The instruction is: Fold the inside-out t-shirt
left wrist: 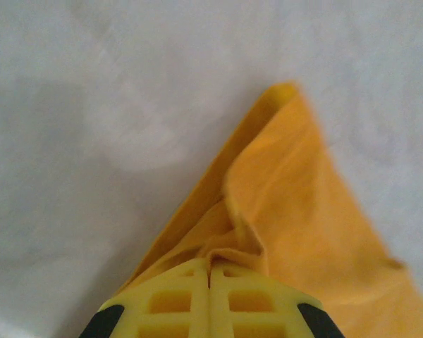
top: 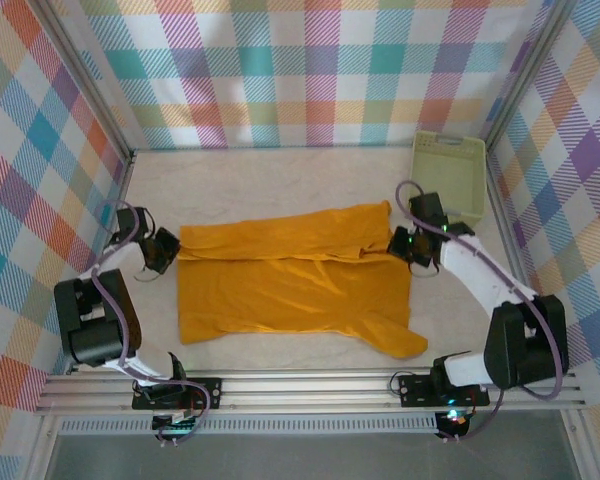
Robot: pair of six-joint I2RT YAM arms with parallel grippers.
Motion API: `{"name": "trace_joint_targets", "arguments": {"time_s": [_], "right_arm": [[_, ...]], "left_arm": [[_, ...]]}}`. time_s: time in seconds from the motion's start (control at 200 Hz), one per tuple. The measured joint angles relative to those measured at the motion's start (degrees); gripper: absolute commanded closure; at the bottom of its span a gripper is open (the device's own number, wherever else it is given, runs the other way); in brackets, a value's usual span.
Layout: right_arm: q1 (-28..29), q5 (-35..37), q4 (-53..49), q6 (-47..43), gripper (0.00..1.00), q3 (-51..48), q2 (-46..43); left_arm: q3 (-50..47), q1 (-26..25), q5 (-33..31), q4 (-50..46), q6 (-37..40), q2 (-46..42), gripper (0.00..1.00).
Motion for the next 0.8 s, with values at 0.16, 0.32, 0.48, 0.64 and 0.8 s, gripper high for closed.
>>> {"name": "trace_joint_targets", "arguments": {"time_s": [0.16,0.32,0.48,0.64,0.8], "right_arm": [[-0.1,2.7,1.7,-4.0,1.0,27.1,12.8],[-0.7,3.7,0.0,-7.6,1.0,56.3,30.3],[-0.8,3.4,-4.6,-9.9,1.0,81.7,48.4],[-0.8,2.2,-7.5,-11.4,1.0,85.8,54.8],[-0.7,1.8,-8.9,-12.6,1.0,84.6,55.4]], "left_arm": [[19.3,0.0,-0.1,-3.7,-0.8,8.2,1.0],[36.5,0.0,0.1,-7.4,-1.0,18.3,1.0],[45.8,0.0,1.3,-11.4,-1.2,27.6,1.0],[47.7,0.0,1.8,-15.1,-0.9,31.9,1.0],[48.5,0.0,1.8,-17.8,0.5,32.2,1.0]]}}
